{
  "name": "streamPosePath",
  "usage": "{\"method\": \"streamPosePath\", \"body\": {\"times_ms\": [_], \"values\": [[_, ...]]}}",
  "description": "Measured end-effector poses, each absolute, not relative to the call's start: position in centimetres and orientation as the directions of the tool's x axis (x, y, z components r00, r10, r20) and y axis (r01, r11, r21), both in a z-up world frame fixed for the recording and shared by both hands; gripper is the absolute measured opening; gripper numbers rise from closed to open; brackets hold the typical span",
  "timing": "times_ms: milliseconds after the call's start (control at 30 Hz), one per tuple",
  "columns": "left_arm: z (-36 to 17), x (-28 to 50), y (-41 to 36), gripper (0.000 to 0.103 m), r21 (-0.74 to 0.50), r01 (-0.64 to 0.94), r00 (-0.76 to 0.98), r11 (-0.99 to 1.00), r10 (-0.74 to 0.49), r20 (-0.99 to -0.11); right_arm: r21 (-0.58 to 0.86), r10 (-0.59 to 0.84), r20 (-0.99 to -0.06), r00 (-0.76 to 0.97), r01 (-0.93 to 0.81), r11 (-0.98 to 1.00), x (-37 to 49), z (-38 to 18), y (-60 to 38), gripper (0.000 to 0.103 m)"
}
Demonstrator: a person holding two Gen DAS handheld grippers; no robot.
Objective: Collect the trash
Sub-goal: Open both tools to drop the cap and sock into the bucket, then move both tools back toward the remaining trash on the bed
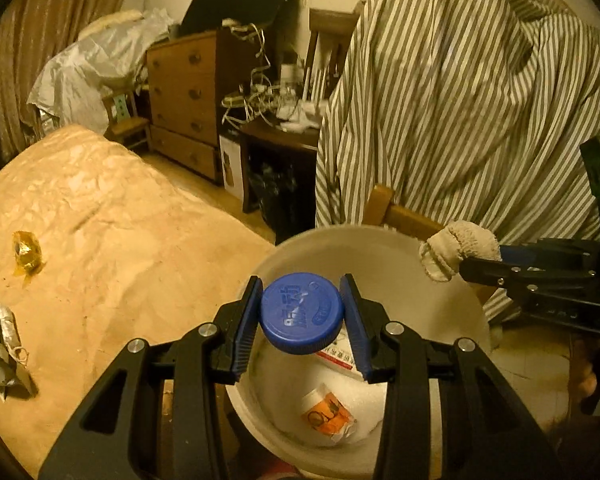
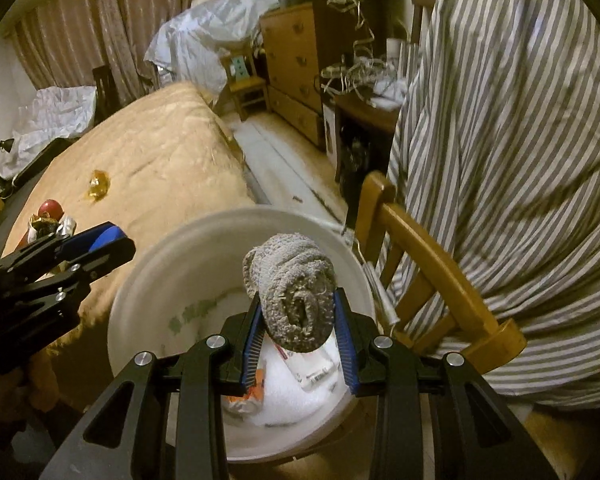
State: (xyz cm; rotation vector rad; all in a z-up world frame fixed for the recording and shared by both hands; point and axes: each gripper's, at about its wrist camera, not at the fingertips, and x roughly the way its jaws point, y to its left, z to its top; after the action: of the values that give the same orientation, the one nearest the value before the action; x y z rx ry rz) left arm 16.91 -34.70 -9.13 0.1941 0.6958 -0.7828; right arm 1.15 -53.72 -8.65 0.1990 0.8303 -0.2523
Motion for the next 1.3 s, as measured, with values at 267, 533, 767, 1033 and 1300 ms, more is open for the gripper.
{"method": "streamPosePath", "body": {"times_ms": [267,533,767,1033,1300], "values": [[-10.2,17.1,-35.7,0.039,-0.085,0.710,0.480,0.699,-0.568,-0.669,0.076,-0.129,-0.768,0.627,0.290,0.954,1.0,-9.7,-52.6,0.034],[-10.1,17.4,-35.9,0.039,-0.079,0.705,0.487,0.705,-0.562,-0.669,0.086,-0.120,-0.769,0.628,0.288,0.954,1.1,-10.0,-52.2,0.035],[-10.0,17.7,-35.5,0.080,-0.060,0.679,0.526,0.732,-0.542,-0.656,0.106,-0.114,-0.755,0.646,0.291,0.951,1.1,-10.1,-52.3,0.050],[-10.1,18.0,-35.0,0.088,-0.048,0.661,0.540,0.749,-0.519,-0.663,0.115,-0.120,-0.739,0.663,0.299,0.947,0.5,-9.6,-52.2,0.053],[-10.0,17.7,-33.8,0.088,-0.032,0.657,0.551,0.753,-0.510,-0.661,0.114,-0.119,-0.729,0.674,0.291,0.950,0.0,-9.4,-51.8,0.061]]}}
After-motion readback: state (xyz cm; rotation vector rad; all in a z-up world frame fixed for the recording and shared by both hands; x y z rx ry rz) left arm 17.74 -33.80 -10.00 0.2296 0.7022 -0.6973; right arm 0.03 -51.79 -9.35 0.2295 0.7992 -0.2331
